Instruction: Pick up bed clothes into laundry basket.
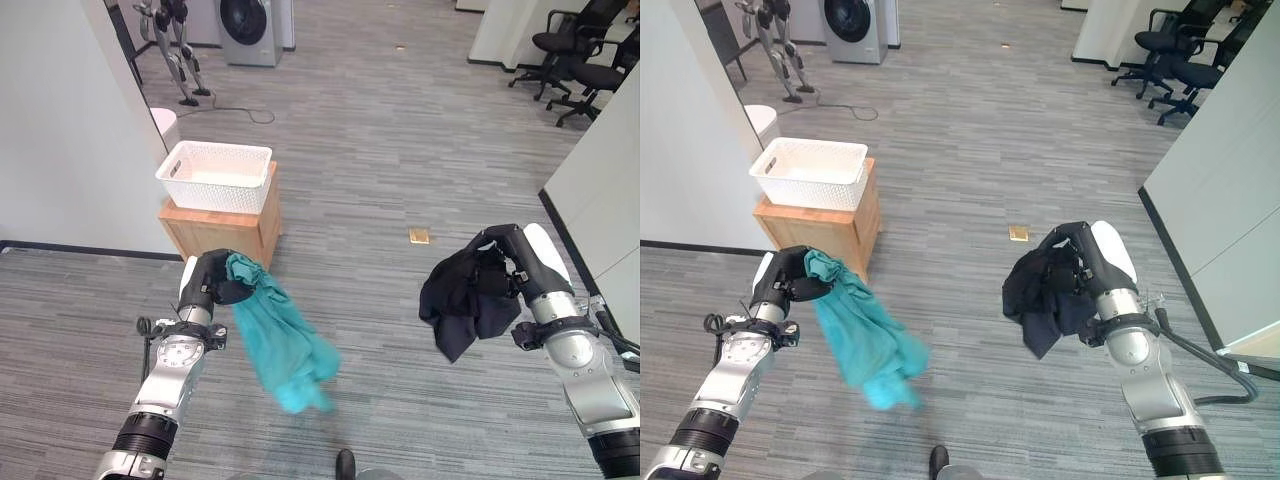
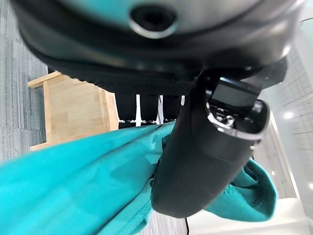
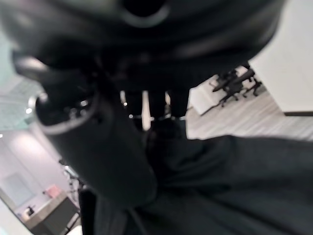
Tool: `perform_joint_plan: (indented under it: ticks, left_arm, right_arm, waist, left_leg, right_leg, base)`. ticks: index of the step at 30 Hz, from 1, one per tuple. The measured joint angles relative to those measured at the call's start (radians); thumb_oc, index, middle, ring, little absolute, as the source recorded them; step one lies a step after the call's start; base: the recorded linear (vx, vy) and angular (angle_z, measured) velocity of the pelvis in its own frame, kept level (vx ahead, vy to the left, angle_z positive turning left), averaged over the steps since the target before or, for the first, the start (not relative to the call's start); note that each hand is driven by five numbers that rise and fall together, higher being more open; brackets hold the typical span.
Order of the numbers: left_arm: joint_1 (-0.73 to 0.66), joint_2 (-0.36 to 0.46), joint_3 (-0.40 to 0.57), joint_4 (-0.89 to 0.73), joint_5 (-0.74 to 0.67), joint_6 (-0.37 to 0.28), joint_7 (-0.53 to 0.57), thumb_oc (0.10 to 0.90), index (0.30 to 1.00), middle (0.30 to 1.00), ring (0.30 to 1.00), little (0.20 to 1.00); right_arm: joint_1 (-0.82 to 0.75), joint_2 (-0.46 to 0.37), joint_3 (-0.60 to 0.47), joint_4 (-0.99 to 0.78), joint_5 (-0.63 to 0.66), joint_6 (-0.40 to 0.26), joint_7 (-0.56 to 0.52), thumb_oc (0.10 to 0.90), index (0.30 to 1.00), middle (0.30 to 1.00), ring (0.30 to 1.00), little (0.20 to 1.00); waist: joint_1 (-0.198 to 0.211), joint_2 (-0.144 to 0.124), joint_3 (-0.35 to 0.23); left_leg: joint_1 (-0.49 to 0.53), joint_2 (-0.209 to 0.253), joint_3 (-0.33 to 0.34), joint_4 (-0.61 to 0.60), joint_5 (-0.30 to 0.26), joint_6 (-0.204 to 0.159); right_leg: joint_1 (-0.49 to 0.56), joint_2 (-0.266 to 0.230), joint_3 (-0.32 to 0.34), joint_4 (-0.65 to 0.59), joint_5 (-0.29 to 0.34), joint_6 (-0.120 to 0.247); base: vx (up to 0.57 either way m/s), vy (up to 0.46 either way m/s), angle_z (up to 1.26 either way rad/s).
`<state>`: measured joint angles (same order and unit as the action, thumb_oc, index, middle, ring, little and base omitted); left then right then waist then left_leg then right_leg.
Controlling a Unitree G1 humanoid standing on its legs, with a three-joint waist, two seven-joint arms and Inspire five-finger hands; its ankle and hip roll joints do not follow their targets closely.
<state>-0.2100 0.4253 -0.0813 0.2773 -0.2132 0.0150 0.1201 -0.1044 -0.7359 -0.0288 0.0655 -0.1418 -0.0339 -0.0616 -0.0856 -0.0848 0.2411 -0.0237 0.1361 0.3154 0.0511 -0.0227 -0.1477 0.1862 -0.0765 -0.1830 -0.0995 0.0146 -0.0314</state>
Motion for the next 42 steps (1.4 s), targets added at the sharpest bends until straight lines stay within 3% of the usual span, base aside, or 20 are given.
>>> perform_joint_plan:
  ticks: [2, 4, 7, 9, 10, 12, 15, 16, 18, 19, 21, 23, 25, 27, 30, 31, 32, 34, 37, 42]
  left_arm:
    - [0.001, -0.01, -0.005, -0.006, 0.0, -0.001, 0.001, 0.4, 0.3, 0.3, 0.3, 0.3]
    - [0.002, -0.012, -0.006, -0.006, 0.009, -0.001, 0.001, 0.4, 0.3, 0.3, 0.3, 0.3]
    - [0.008, -0.002, 0.018, -0.023, 0.01, 0.0, 0.002, 0.4, 0.3, 0.3, 0.3, 0.3]
    - [0.012, 0.013, 0.039, -0.031, 0.01, 0.001, 0.007, 0.4, 0.3, 0.3, 0.3, 0.3]
    - [0.021, 0.035, 0.067, -0.051, 0.011, 0.0, 0.012, 0.4, 0.3, 0.3, 0.3, 0.3]
    - [0.02, 0.061, 0.087, -0.056, 0.014, 0.0, 0.025, 0.4, 0.3, 0.3, 0.3, 0.3]
    - [0.019, 0.092, 0.082, -0.052, 0.02, 0.001, 0.03, 0.4, 0.3, 0.3, 0.3, 0.3]
    - [0.019, 0.096, 0.079, -0.051, 0.019, 0.001, 0.031, 0.4, 0.3, 0.3, 0.3, 0.3]
    - [0.021, 0.108, 0.073, -0.05, 0.019, 0.005, 0.031, 0.4, 0.3, 0.3, 0.3, 0.3]
    - [0.023, 0.114, 0.071, -0.051, 0.019, 0.006, 0.03, 0.4, 0.3, 0.3, 0.3, 0.3]
    - [0.023, 0.114, 0.069, -0.053, 0.018, 0.006, 0.044, 0.4, 0.3, 0.3, 0.3, 0.3]
    - [0.022, 0.113, 0.072, -0.053, 0.018, 0.006, 0.048, 0.4, 0.3, 0.3, 0.3, 0.3]
    - [0.022, 0.103, 0.054, -0.05, 0.018, 0.005, 0.044, 0.4, 0.3, 0.3, 0.3, 0.3]
    - [0.021, 0.065, 0.041, -0.039, 0.018, 0.005, 0.044, 0.4, 0.3, 0.3, 0.3, 0.3]
    - [0.023, 0.043, 0.007, -0.031, 0.018, 0.006, 0.024, 0.4, 0.3, 0.3, 0.3, 0.3]
    - [0.024, 0.043, -0.001, -0.03, 0.019, 0.006, 0.008, 0.4, 0.3, 0.3, 0.3, 0.3]
    - [0.024, 0.043, -0.001, -0.028, 0.02, 0.006, 0.0, 0.4, 0.3, 0.3, 0.3, 0.3]
    - [0.024, 0.019, -0.012, -0.019, 0.02, 0.006, -0.004, 0.4, 0.3, 0.3, 0.3, 0.3]
    - [0.023, -0.002, -0.014, -0.02, 0.019, 0.006, -0.021, 0.4, 0.3, 0.3, 0.3, 0.3]
    - [0.022, -0.005, -0.018, -0.022, 0.019, 0.006, -0.047, 0.4, 0.3, 0.3, 0.3, 0.3]
  right_arm:
    - [0.011, -0.012, -0.002, 0.007, 0.0, 0.0, 0.001, 0.4, 0.3, 0.3, 0.3, 0.3]
    - [0.045, -0.016, -0.004, 0.009, -0.001, 0.002, 0.001, 0.4, 0.3, 0.3, 0.3, 0.3]
    - [0.069, -0.022, -0.004, -0.009, -0.001, 0.001, 0.011, 0.4, 0.3, 0.3, 0.3, 0.3]
    - [0.069, -0.022, -0.001, -0.027, -0.001, 0.0, 0.026, 0.4, 0.3, 0.3, 0.3, 0.3]
    - [0.065, -0.022, 0.02, -0.036, -0.001, -0.004, 0.029, 0.4, 0.3, 0.3, 0.3, 0.3]
    - [0.063, -0.015, 0.038, -0.035, 0.0, -0.007, 0.037, 0.4, 0.3, 0.3, 0.3, 0.3]
    - [0.055, -0.011, 0.073, -0.032, 0.0, -0.006, 0.037, 0.4, 0.3, 0.3, 0.3, 0.3]
    - [0.052, -0.006, 0.078, -0.032, 0.0, -0.009, 0.037, 0.4, 0.3, 0.3, 0.3, 0.3]
    - [0.044, 0.001, 0.078, -0.034, 0.0, -0.01, 0.036, 0.4, 0.3, 0.3, 0.3, 0.3]
    - [0.046, -0.001, 0.082, -0.033, 0.0, -0.011, 0.037, 0.4, 0.3, 0.3, 0.3, 0.3]
    - [0.037, 0.002, 0.082, -0.034, 0.0, -0.016, 0.034, 0.4, 0.3, 0.3, 0.3, 0.3]
    - [0.02, 0.003, 0.081, -0.036, 0.001, -0.021, 0.034, 0.4, 0.3, 0.3, 0.3, 0.3]
    - [0.028, 0.003, 0.079, -0.035, 0.001, -0.021, 0.033, 0.4, 0.3, 0.3, 0.3, 0.3]
    - [0.066, 0.012, 0.062, -0.036, 0.001, -0.022, 0.032, 0.4, 0.3, 0.3, 0.3, 0.3]
    - [0.143, 0.046, 0.024, -0.044, 0.001, -0.016, 0.031, 0.4, 0.3, 0.3, 0.3, 0.3]
    - [0.178, 0.061, 0.013, -0.043, 0.001, -0.013, 0.025, 0.4, 0.3, 0.3, 0.3, 0.3]
    - [0.204, 0.063, 0.007, -0.041, 0.0, -0.013, 0.025, 0.4, 0.3, 0.3, 0.3, 0.3]
    - [0.227, 0.077, -0.034, -0.031, 0.0, -0.006, 0.02, 0.4, 0.3, 0.3, 0.3, 0.3]
    - [0.23, 0.079, -0.051, -0.03, 0.0, 0.006, 0.015, 0.4, 0.3, 0.3, 0.3, 0.3]
    - [0.233, 0.093, -0.096, -0.029, 0.012, 0.006, 0.01, 0.4, 0.3, 0.3, 0.3, 0.3]
  waist:
    - [0.002, 0.051, 0.007]
    - [-0.001, 0.069, 0.006]
    - [0.011, 0.041, -0.005]
    - [0.029, 0.033, -0.008]
    - [0.052, 0.008, -0.018]
    - [0.056, -0.011, -0.029]
    - [0.07, -0.015, -0.035]
    - [0.067, -0.022, -0.046]
    - [0.064, -0.025, -0.051]
    - [0.052, -0.042, -0.065]
    - [0.043, -0.04, -0.075]
    - [0.022, -0.026, -0.069]
    - [-0.014, -0.006, -0.059]
    - [-0.044, 0.008, -0.055]
    - [-0.091, -0.003, -0.055]
    - [-0.116, -0.031, -0.069]
    - [-0.12, -0.061, -0.083]
    - [-0.124, -0.011, -0.084]
    - [-0.122, 0.022, -0.084]
    - [-0.131, 0.017, -0.082]
  left_leg:
    - [-0.03, 0.015, 0.071, -0.101, 0.084, 0.008]
    - [-0.051, 0.042, 0.182, -0.095, 0.112, 0.021]
    - [-0.01, -0.04, 0.206, -0.086, 0.167, 0.08]
    - [-0.005, -0.056, 0.22, -0.061, 0.181, 0.114]
    - [-0.001, -0.08, 0.225, -0.052, 0.171, 0.137]
    - [0.02, -0.091, 0.233, -0.073, 0.161, 0.195]
    - [0.088, -0.079, 0.26, -0.144, 0.163, 0.199]
    - [0.093, -0.071, 0.271, -0.143, 0.159, 0.228]
    - [0.113, -0.06, 0.282, -0.141, 0.154, 0.231]
    - [0.123, -0.072, 0.279, -0.145, 0.133, 0.243]
    - [0.13, -0.084, 0.27, -0.145, 0.11, 0.263]
    - [0.13, -0.08, 0.265, -0.141, 0.111, 0.261]
    - [0.133, -0.085, 0.221, -0.145, 0.115, 0.252]
    - [0.133, -0.083, 0.156, -0.147, 0.102, 0.258]
    - [0.133, -0.102, 0.055, -0.148, 0.108, 0.248]
    - [0.136, -0.127, 0.025, -0.148, 0.111, 0.234]
    - [0.138, -0.153, 0.005, -0.148, 0.115, 0.208]
    - [0.137, -0.118, 0.007, -0.148, 0.125, 0.153]
    - [0.143, -0.082, 0.005, -0.148, 0.146, 0.119]
    - [0.142, -0.049, 0.0, -0.148, 0.134, 0.121]
  right_leg:
    - [0.033, 0.026, -0.026, 0.0, -0.009, 0.021]
    - [0.086, 0.013, -0.061, 0.0, -0.041, 0.049]
    - [0.135, -0.056, -0.017, 0.001, -0.084, 0.122]
    - [0.138, -0.085, 0.031, 0.002, -0.075, 0.145]
    - [0.14, -0.111, 0.062, 0.008, -0.081, 0.159]
    - [0.15, -0.115, 0.054, 0.018, -0.048, 0.196]
    - [0.115, -0.099, 0.049, 0.138, -0.043, 0.241]
    - [0.078, -0.105, 0.045, 0.218, -0.055, 0.274]
    - [-0.031, -0.131, -0.013, 0.446, -0.069, 0.303]
    - [-0.06, -0.161, -0.052, 0.514, -0.078, 0.306]
    - [-0.081, -0.189, -0.093, 0.482, -0.099, 0.287]
    - [-0.105, -0.173, -0.082, 0.388, -0.098, 0.284]
    - [-0.142, -0.12, -0.039, 0.179, -0.042, 0.248]
    - [-0.141, -0.048, 0.133, 0.016, 0.008, 0.232]
    - [-0.199, 0.0, 0.314, -0.001, 0.12, 0.224]
    - [-0.199, -0.012, 0.339, 0.005, 0.143, 0.22]
    - [-0.194, -0.036, 0.351, 0.014, 0.187, 0.176]
    - [-0.181, -0.015, 0.31, 0.001, 0.164, 0.151]
    - [-0.17, 0.014, 0.293, 0.0, 0.16, 0.148]
    - [-0.165, 0.042, 0.275, 0.008, 0.149, 0.162]
  base:
    - [0.34, 0.036, 0.23]
    - [0.4, 0.052, 0.38]
    - [0.64, 0.174, 0.22]
    - [0.31, 0.087, -0.21]
    - [0.31, 0.07, -0.23]
    - [0.43, 0.139, -0.09]
    - [0.27, 0.121, -0.09]
    - [0.27, 0.103, -0.05]
    - [0.28, 0.074, -0.01]
    - [0.27, 0.047, 0.04]
    - [0.23, 0.037, -0.03]
    - [0.21, 0.002, 0.16]
    - [0.23, -0.017, 0.54]
    - [0.09, -0.07, 0.75]
    - [0.11, -0.088, 1.27]
    - [0.01, -0.101, 1.34]
    - [0.06, -0.066, 1.11]
    - [0.09, -0.026, 0.65]
    - [0.11, -0.036, 0.13]
    - [0.06, -0.017, -0.08]
